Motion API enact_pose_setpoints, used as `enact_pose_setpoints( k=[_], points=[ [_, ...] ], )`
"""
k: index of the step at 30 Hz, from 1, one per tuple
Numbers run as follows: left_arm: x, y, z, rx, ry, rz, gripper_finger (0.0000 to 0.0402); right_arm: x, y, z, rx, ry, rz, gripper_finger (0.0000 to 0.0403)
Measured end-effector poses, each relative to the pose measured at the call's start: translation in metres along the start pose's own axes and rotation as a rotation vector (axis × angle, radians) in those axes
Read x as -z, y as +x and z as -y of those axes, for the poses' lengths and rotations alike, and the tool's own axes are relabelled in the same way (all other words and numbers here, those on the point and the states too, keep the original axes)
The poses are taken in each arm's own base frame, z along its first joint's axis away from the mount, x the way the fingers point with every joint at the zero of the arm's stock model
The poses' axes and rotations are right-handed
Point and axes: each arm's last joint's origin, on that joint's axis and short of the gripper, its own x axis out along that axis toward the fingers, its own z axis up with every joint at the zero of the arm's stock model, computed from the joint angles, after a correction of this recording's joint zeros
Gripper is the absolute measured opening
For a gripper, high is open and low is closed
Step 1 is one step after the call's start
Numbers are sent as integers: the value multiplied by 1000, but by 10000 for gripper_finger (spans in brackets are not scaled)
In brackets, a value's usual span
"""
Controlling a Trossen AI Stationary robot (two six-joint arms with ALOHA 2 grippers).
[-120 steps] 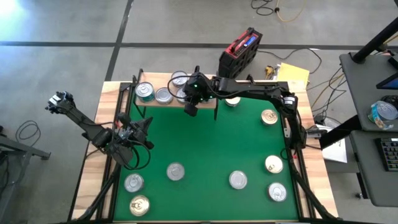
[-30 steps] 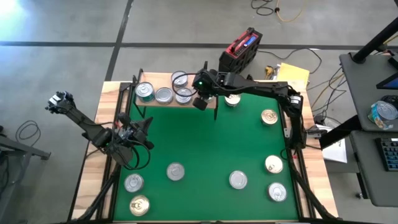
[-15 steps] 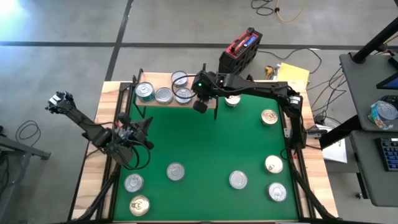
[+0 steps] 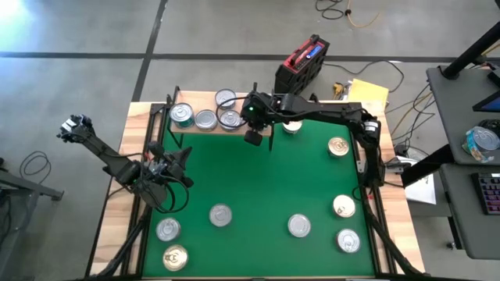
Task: Stack canned seafood by type on shelf
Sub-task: Put the center green tuna can on the shelf, then put the top right blue tuna can on the shelf
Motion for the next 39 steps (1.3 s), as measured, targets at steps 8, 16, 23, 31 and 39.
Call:
enact_pose_setpoints(
  k=[8, 16, 23, 31, 39],
  points=[
    [0, 0, 0, 0, -1, 0, 0, 0, 0, 0, -1, -8, 4, 9],
    [0, 0, 0, 0, -2, 0, 0, -3, 0, 0, -3, -37, 26, 9],
    [0, 0, 0, 1, -3, 1, 0, -3, 0, 0, -2, -54, 35, 9],
    [0, 0, 0, 0, -4, 1, 0, -4, 1, 0, 2, -54, 42, 9],
    [0, 0, 0, 0, -4, 1, 0, -7, -14, 3, 16, -48, 76, 9]
  ],
)
